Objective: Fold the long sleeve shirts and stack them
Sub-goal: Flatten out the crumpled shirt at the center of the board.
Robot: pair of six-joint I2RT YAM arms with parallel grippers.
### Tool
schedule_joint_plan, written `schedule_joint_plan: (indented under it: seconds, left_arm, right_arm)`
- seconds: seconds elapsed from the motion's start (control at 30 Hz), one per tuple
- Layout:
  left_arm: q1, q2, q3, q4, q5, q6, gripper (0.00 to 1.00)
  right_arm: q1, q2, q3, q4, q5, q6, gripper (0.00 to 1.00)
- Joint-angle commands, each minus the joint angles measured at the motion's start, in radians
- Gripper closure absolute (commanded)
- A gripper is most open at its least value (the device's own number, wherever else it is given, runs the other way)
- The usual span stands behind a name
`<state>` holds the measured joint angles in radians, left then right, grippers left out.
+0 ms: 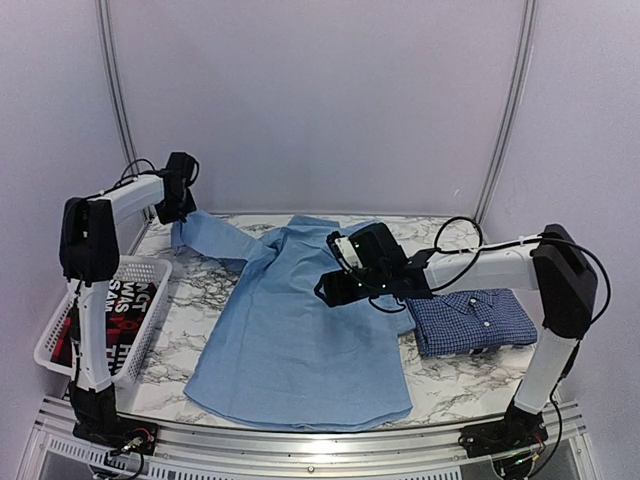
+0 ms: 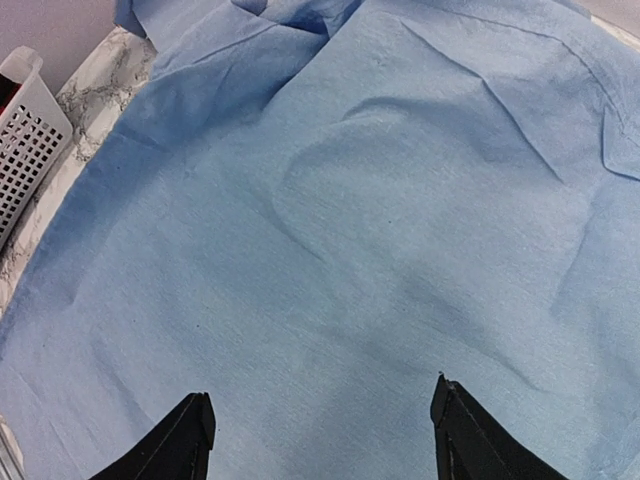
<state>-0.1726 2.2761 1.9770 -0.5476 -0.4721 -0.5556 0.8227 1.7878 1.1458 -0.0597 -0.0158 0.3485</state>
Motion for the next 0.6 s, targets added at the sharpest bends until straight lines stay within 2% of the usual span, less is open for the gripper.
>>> schedule_joint_plan:
  seconds: [0.0, 0.17, 0.47, 0.57]
  left_arm:
    - [0.07, -0.157, 0.038, -0.005, -0.068, 0.066, 1.0]
    - [0.1, -0.233, 0.063, 0.004, -0.085, 0.114, 1.0]
    - [0.133, -0.26, 0.058, 0.002, -0.084, 0.1, 1.0]
    - [0.151, -0.249, 0.06, 0.0, -0.045, 0.106, 1.0]
  right_arm:
    - [0.01, 0.029, 0.018, 0.025, 0.011, 0.017, 0.3]
    - [0.009, 0.043, 0.026, 0.024, 0.011, 0.021, 0.29]
    - [-0.003, 0.038, 0.03, -0.003, 0.058, 0.017, 0.3]
    - [-0.009, 0.035, 0.028, -0.013, 0.068, 0.015, 0.3]
